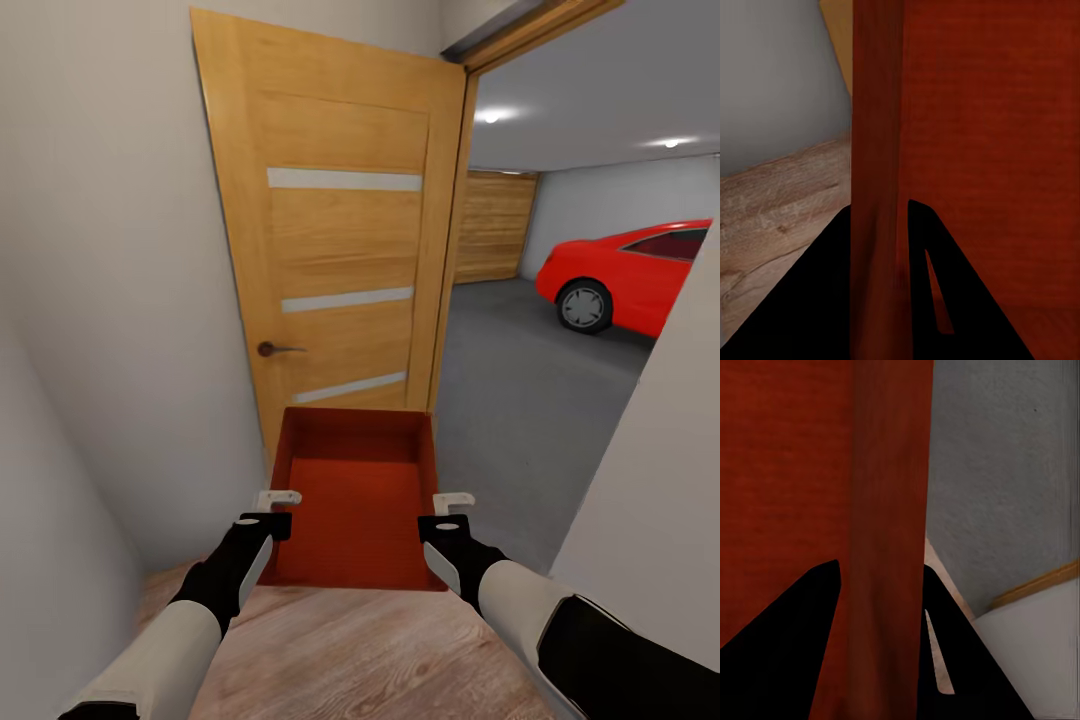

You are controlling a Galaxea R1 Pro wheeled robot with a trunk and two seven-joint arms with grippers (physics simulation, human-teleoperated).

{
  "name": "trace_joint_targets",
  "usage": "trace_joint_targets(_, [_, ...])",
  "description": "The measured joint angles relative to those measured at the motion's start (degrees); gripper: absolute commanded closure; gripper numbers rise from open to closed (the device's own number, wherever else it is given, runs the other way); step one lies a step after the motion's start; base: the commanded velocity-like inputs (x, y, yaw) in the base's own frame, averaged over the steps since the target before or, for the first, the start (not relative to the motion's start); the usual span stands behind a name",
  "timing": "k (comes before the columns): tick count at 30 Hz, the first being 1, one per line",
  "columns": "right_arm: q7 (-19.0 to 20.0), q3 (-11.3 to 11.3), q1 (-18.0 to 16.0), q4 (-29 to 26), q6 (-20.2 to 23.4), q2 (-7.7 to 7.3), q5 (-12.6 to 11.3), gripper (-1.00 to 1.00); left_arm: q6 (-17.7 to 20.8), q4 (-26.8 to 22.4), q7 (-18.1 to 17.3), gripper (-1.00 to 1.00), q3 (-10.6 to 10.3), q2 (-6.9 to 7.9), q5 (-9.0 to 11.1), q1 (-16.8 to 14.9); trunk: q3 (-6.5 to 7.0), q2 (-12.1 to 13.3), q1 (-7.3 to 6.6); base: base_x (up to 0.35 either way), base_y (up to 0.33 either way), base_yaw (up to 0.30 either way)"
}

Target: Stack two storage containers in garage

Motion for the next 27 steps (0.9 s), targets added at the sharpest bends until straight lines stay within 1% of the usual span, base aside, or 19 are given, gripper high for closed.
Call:
trace_joint_targets(4, [0.01,0.0,0.0,-0.08,0.46,-0.03,-0.08,1.0,0.44,-0.02,0.0,1.0,0.05,-0.02,-0.05,0.0,0.0,0.0,0.0,0.001,0.002,-0.264])
trace_joint_targets(10, [0.01,0.03,0.01,-0.06,0.0,-0.05,-0.02,1.0,-0.02,-0.01,0.02,1.0,0.03,-0.04,-0.08,0.0,0.0,0.0,0.0,0.01,0.032,-0.264])
trace_joint_targets(14, [0.02,0.04,0.01,0.0,-0.3,-0.02,0.02,1.0,-0.3,-0.01,-0.02,1.0,0.05,-0.03,-0.14,0.01,0.0,0.0,-0.01,0.119,0.23,-0.145])
trace_joint_targets(22, [0.03,0.03,0.0,0.04,-0.33,-0.02,0.05,1.0,-0.37,0.04,-0.04,1.0,0.07,-0.04,-0.15,0.01,0.0,0.0,-0.02,0.154,0.269,-0.017])
trace_joint_targets(27, [0.0,0.07,0.01,0.05,-0.3,0.0,-0.06,1.0,-0.29,0.02,-0.09,1.0,0.06,-0.03,-0.2,0.0,0.0,0.0,0.0,0.063,0.093,-0.216])
